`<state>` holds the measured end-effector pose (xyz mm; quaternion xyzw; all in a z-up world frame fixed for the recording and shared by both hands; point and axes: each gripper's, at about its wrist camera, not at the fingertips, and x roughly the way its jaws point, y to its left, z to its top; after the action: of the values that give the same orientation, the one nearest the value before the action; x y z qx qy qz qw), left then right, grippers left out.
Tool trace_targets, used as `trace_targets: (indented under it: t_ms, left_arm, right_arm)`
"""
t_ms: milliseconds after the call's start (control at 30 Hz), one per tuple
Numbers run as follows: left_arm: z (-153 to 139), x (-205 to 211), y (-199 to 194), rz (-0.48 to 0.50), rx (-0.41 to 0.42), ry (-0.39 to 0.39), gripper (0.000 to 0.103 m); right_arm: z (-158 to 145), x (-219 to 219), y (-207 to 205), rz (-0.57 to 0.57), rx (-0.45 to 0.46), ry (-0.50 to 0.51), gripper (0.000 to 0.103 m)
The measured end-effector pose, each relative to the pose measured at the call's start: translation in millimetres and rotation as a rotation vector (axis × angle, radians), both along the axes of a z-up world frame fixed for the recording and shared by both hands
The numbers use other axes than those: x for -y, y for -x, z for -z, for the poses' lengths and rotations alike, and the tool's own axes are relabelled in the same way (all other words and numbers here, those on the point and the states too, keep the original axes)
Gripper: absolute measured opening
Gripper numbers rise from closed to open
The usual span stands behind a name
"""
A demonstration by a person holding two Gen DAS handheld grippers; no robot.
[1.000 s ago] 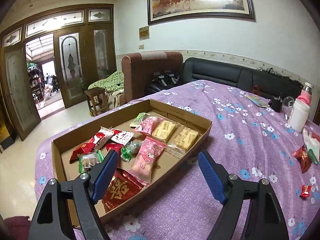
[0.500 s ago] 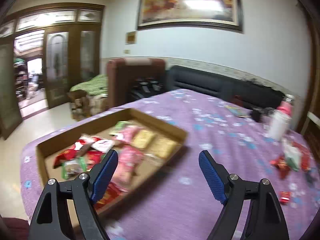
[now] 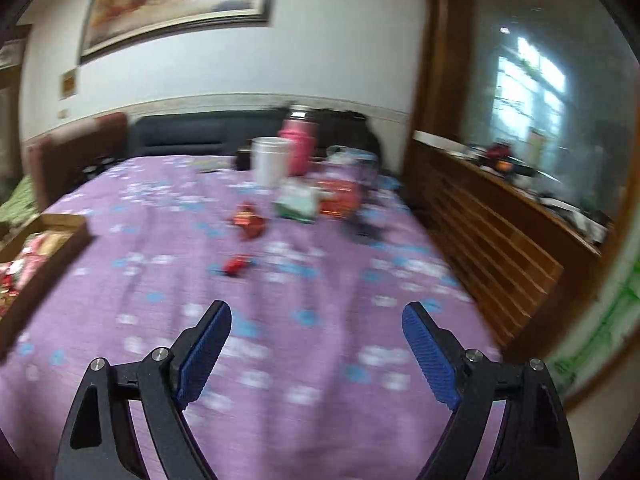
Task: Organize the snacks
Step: 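Move both tools back over the remaining red candies on the table, then grasp a red wrapped candy with the right tool while the left tool grasps a small red candy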
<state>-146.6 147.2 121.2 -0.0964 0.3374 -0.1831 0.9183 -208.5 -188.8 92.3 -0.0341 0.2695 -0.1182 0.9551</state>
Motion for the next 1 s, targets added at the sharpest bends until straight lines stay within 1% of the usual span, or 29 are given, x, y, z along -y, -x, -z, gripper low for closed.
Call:
trace_targets:
  t_ms: [67, 133, 200, 267, 333, 433, 533, 633, 700, 800, 867, 900, 1000]
  left_arm:
    - [2, -1, 1, -0.005, -0.004, -0.015, 0.09]
    - [3, -11, 3, -0.036, -0.018, -0.022, 0.09]
    - [4, -25, 3, -0.083, -0.038, -0.017, 0.09]
    - [6, -39, 4, -0.108, -0.054, -0.011, 0.09]
    - [14, -46, 2, -0.123, -0.075, -0.002, 0.091]
    - [34, -49, -4, -0.133, -0.138, -0.008, 0.091]
    - [47, -46, -8, -0.119, -0.183, 0.005, 0.091]
    - [49, -38, -13, -0.115, -0.189, -0.007, 0.091]
    - [47, -32, -15, -0.106, -0.187, -0.018, 0.091]
    - [47, -21, -19, -0.094, -0.185, -0.048, 0.091]
    - [49, -13, -23, -0.085, -0.193, -0.063, 0.091]
    - [51, -10, -24, -0.082, -0.198, -0.068, 0.091]
    - [57, 0, -29, -0.071, -0.218, -0.075, 0.091]
  right_arm:
    - [1, 13, -1, 0.02, -0.013, 0.012, 0.09]
    - [4, 16, -8, 0.013, -0.025, 0.012, 0.09]
    - [7, 13, -21, -0.028, -0.046, -0.025, 0.09]
    - [11, 9, -31, -0.067, -0.06, -0.078, 0.09]
    - [15, 4, -43, -0.101, -0.079, -0.124, 0.09]
    - [26, 0, -78, -0.138, -0.12, -0.217, 0.09]
    - [35, 2, -112, -0.139, -0.162, -0.296, 0.09]
    - [44, 4, -149, -0.144, -0.217, -0.371, 0.09]
    - [51, 4, -172, -0.15, -0.247, -0.413, 0.087]
    - [57, 6, -203, -0.135, -0.267, -0.466, 0.085]
    - [58, 6, -221, -0.124, -0.261, -0.478, 0.084]
    - [58, 4, -234, -0.127, -0.259, -0.46, 0.084]
    - [60, -9, -269, -0.139, -0.263, -0.362, 0.084]
